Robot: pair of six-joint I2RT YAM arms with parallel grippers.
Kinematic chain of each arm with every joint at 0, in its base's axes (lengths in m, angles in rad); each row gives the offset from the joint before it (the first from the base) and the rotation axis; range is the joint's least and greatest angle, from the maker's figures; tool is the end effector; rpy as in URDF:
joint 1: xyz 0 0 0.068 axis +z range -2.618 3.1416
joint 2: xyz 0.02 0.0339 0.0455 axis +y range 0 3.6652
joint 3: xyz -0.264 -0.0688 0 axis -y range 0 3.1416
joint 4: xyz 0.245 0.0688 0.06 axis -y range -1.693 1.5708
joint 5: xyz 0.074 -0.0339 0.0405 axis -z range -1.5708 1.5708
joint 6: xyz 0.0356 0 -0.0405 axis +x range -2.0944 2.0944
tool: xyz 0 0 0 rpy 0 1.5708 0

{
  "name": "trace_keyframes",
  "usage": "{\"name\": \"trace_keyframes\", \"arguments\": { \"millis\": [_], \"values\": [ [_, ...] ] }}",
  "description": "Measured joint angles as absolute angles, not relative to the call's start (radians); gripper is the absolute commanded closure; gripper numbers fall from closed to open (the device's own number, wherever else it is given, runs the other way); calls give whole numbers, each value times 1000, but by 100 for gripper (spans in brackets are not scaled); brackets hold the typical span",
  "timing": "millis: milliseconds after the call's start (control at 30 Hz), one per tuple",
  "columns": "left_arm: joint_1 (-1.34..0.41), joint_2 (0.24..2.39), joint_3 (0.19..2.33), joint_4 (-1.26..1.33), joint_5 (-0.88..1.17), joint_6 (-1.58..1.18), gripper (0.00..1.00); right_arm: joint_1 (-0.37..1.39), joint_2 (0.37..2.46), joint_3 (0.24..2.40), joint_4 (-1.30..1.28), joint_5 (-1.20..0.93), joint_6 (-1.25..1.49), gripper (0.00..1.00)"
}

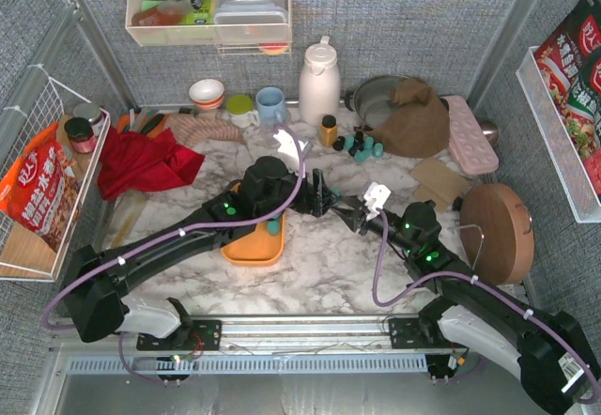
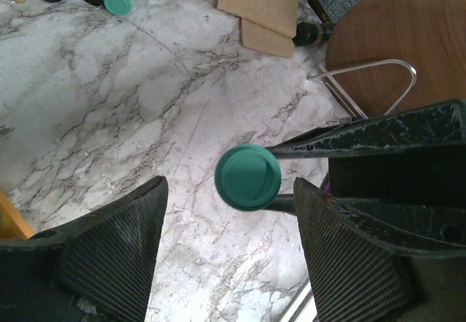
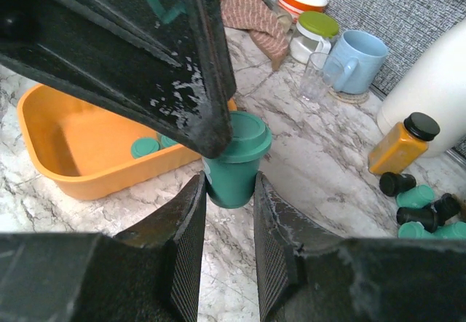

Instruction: Mix the coffee capsules in the storage basket

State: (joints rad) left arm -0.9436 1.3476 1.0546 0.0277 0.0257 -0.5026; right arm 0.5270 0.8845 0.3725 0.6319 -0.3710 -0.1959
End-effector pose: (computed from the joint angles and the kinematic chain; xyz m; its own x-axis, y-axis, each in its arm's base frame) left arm 0.1866 -0.2590 0.3289 -0.5318 -0.0869 -0.8424 0.6479 0.5988 -0.4708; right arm 0.1682 0.1128 0.2628 0.2532 -0.0626 -0.9654 -0.7448 0.6242 -0.2358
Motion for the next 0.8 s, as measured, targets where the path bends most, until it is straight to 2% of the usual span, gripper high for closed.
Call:
{"name": "trace_keyframes", "arguments": {
  "millis": [300,633,700,800],
  "values": [
    [-949,1394,1085,28,37,-505,33,536,884,383,611,-381,-204,75],
    [-960,1425,1108,27,56,-505,52,537,884,384,598,-381,-207,74],
    [-961,1425,1108,27,56,-506,54,537,884,384,596,-380,-207,71],
    [-961,1425,1109,27,55,-506,55,537,881,384,593,-378,-207,61]
  ]
}}
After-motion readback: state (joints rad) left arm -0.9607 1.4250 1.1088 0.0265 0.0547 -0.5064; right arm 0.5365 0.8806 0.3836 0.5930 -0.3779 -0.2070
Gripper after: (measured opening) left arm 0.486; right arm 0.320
